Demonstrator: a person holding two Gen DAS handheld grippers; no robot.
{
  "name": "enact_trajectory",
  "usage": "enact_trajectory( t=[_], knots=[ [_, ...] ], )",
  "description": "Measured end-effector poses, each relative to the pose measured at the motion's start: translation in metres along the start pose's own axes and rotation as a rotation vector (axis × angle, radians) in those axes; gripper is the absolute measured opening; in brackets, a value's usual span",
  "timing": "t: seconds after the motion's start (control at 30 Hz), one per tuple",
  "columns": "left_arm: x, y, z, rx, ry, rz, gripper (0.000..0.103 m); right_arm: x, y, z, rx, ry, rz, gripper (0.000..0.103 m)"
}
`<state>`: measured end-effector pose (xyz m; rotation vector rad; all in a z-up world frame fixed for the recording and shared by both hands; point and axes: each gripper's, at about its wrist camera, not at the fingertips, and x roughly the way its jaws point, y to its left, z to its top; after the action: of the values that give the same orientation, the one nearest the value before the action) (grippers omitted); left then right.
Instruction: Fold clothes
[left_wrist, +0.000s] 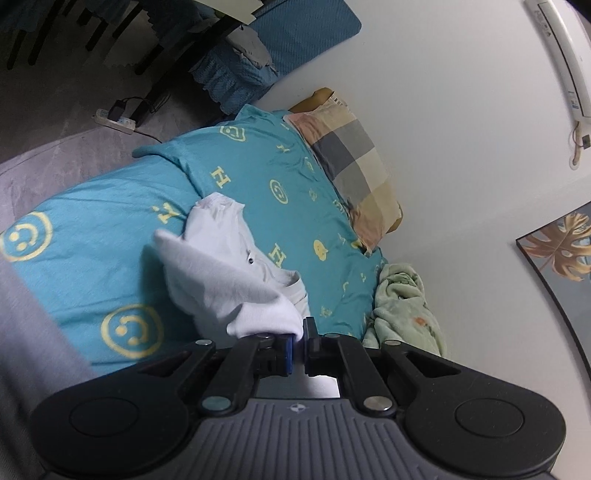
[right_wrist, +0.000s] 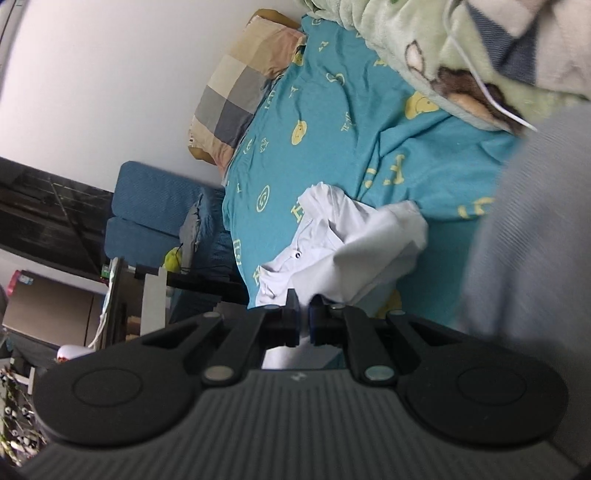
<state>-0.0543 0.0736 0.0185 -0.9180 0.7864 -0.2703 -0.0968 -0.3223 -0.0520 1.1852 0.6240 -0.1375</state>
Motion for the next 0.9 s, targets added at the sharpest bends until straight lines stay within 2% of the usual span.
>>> enact_trajectory(
  t=[0.17,0.43,0.57,0.63,0.77,0.9],
  knots=[
    [0.060,-0.011,0.036,-0.012,0.018,-0.001,0.006,0.045,0.012,0.036,0.031,0.009,-0.024,0.008],
    [0.175,-0.004,0.094,0.001,0.024,0.043,0.006,0.150,0.026,0.088,0.042,0.041,-0.094,0.008],
    [0.236,0.020,0.115,0.026,0.037,0.080,0.006,0.209,0.026,0.102,-0.026,0.065,-0.145,0.008],
    [0.259,0.032,0.123,0.071,0.035,0.109,0.006,0.234,0.021,0.107,-0.029,0.088,-0.146,0.008],
    [0.292,0.054,0.137,0.086,0.035,0.141,0.006,0.272,0.019,0.113,-0.082,0.106,-0.138,0.008],
    [0.313,0.064,0.143,0.145,0.039,0.166,0.007,0.295,0.021,0.114,-0.185,0.116,-0.143,0.010]
  ],
)
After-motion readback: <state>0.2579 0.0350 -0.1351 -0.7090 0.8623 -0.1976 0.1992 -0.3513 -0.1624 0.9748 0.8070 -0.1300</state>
